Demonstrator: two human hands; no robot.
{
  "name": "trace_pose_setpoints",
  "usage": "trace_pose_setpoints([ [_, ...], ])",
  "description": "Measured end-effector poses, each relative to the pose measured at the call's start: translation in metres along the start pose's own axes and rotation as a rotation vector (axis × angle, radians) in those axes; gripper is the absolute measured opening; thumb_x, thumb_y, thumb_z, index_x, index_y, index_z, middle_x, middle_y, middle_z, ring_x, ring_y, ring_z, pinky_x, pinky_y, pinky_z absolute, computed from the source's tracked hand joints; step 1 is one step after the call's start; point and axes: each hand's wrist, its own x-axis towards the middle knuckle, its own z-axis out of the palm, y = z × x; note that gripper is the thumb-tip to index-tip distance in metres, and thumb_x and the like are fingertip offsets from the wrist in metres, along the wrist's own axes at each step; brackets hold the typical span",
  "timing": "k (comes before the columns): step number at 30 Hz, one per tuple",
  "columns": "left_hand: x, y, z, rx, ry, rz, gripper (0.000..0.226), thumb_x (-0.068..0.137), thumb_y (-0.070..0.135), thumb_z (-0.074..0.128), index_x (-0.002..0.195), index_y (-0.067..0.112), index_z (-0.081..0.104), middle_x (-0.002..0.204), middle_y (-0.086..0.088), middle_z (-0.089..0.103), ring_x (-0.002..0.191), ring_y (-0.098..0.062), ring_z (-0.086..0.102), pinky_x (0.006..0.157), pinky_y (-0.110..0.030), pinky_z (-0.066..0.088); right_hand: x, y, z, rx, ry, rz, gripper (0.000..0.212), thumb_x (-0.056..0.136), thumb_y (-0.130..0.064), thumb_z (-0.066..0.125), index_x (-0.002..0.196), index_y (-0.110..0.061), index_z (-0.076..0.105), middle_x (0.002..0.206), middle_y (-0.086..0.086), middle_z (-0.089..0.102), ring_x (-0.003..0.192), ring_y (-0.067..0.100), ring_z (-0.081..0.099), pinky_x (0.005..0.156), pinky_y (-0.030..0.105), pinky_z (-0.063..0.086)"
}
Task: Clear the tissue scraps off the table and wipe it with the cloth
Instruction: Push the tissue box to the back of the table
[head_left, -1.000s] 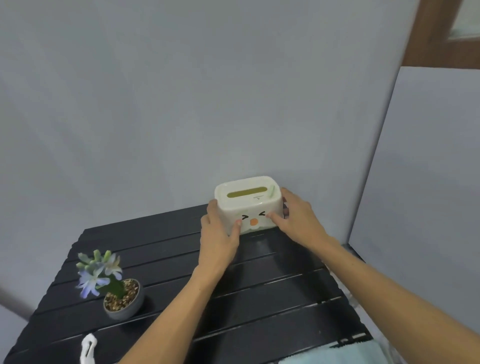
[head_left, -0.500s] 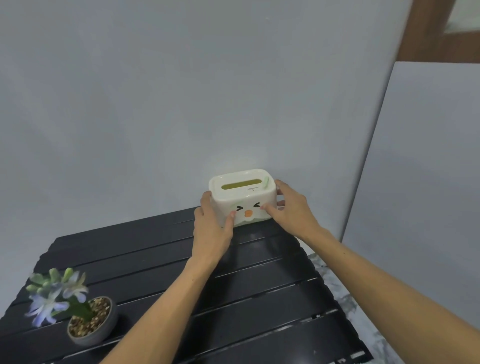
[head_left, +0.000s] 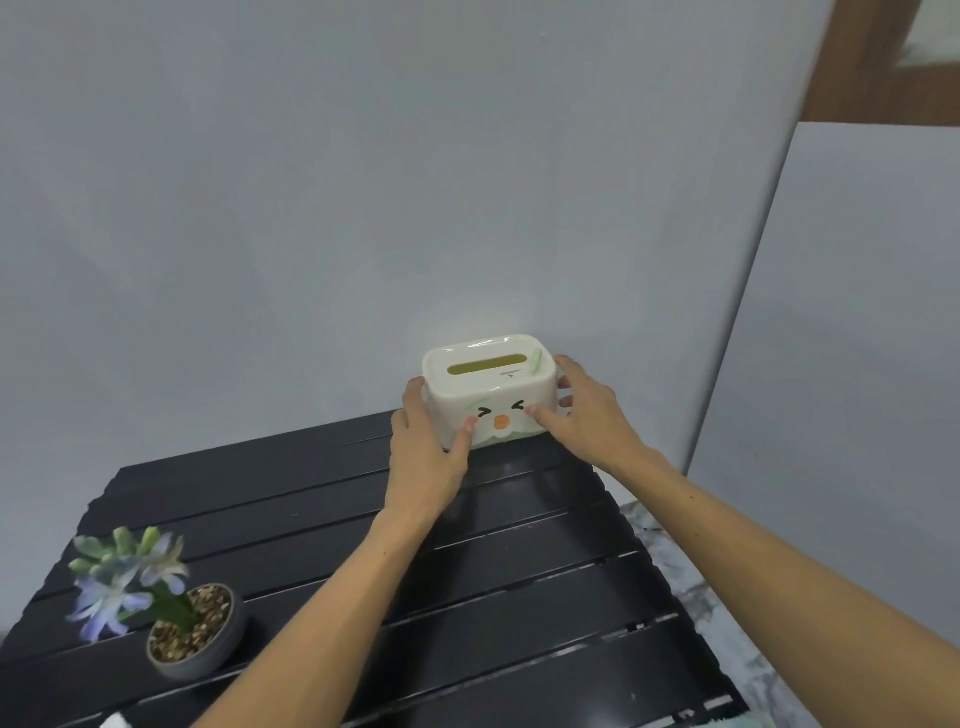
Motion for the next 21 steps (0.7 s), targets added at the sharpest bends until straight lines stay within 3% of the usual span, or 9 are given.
trace_pose_setpoints([
  [3,-0.013,0.001,-0.012,0.0,-0.044,-0.024,0.08,0.088,0.039,0.066,0.149,0.031,0.016,0.144,-0.007,0.039,0.125,-0.023,0.046,0.103,-0.042,0.044,-0.015,-0.003,-0.001,-0.047,0.01,0.017,0.063,0.087,-0.039,0.069,0.14,-0.025,0.037,0.122,-0.007,0.051,0.107,0.012,0.051,0.085,0.029,0.046],
  [8,-0.054,0.004,-0.043,0.072,-0.104,-0.046,0.073,0.092,0.037,0.061,0.152,0.023,0.022,0.155,-0.002,0.028,0.138,-0.019,0.037,0.11,-0.035,0.034,-0.063,-0.011,0.002,-0.098,-0.067,0.064,0.065,0.087,-0.043,0.065,0.143,-0.023,0.037,0.139,-0.001,0.051,0.114,0.016,0.053,0.095,0.034,0.047],
  [15,-0.139,-0.001,-0.11,0.118,-0.143,-0.064,0.064,0.093,0.043,0.057,0.148,0.024,0.031,0.148,0.003,0.035,0.132,-0.012,0.04,0.106,-0.026,0.035,-0.139,-0.073,0.012,-0.149,-0.194,-0.01,0.067,0.088,-0.048,0.061,0.146,-0.023,0.037,0.149,-0.003,0.042,0.133,0.017,0.041,0.108,0.034,0.036],
  [21,-0.199,-0.02,-0.167,0.147,-0.128,-0.097,0.063,0.092,0.047,0.055,0.146,0.023,0.035,0.143,0.01,0.04,0.132,-0.008,0.04,0.106,-0.023,0.033,-0.176,-0.13,0.037,-0.144,-0.268,-0.084,0.066,0.09,-0.047,0.06,0.146,-0.023,0.037,0.15,-0.005,0.039,0.135,0.014,0.039,0.108,0.031,0.033],
])
